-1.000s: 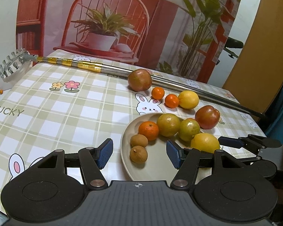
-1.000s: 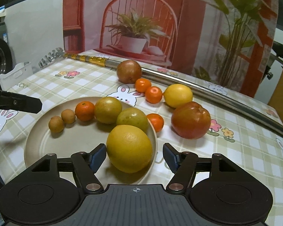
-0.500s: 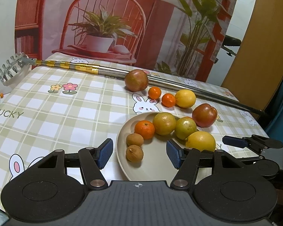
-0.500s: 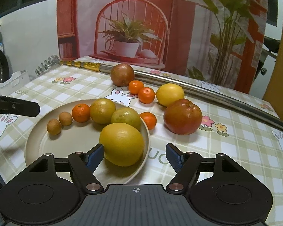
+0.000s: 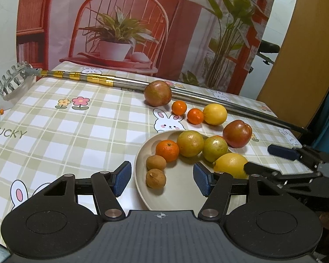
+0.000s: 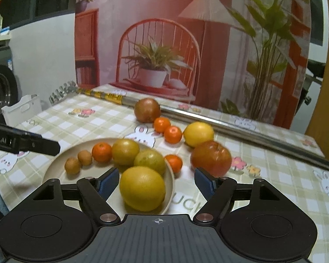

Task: Organize fruits
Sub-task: 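Move both open tools back toward the fruit pile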

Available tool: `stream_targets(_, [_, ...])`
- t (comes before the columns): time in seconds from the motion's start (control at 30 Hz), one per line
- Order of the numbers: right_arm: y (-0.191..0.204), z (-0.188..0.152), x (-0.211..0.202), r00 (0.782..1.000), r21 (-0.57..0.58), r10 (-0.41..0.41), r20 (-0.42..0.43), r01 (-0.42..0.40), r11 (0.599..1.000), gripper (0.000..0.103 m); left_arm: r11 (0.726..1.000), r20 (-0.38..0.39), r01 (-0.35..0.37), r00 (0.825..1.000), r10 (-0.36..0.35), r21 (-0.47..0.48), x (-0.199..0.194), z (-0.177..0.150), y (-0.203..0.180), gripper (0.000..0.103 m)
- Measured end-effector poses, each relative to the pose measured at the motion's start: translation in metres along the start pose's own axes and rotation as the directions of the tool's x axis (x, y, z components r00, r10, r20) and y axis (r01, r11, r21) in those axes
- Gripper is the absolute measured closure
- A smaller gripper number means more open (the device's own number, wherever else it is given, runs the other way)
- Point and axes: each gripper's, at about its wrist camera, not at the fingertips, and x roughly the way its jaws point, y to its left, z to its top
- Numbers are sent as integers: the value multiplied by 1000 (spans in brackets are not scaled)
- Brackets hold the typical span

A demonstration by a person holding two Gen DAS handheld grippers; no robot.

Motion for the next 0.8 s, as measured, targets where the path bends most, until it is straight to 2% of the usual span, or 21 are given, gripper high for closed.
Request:
stream_targets(0.2, [-29,21,-7,998,47,-29,47,26,999,31,1000,23,27,999,-28,14,-4,24,6,39])
stream_targets(0.47, [-80,46,-5,993,156,-82,82,69,985,32,995,77,34,996,-42,96,-9,75,7,39])
stream_targets(0.67, [-110,52,9,992,232,-100,73,81,969,32,990,36,70,997,-75,124,13,98,1,40])
stream_targets(0.8, [-120,52,24,994,247,-97,57,80,966,32,983,-6,94,996,-94,157,43,106,-9,46])
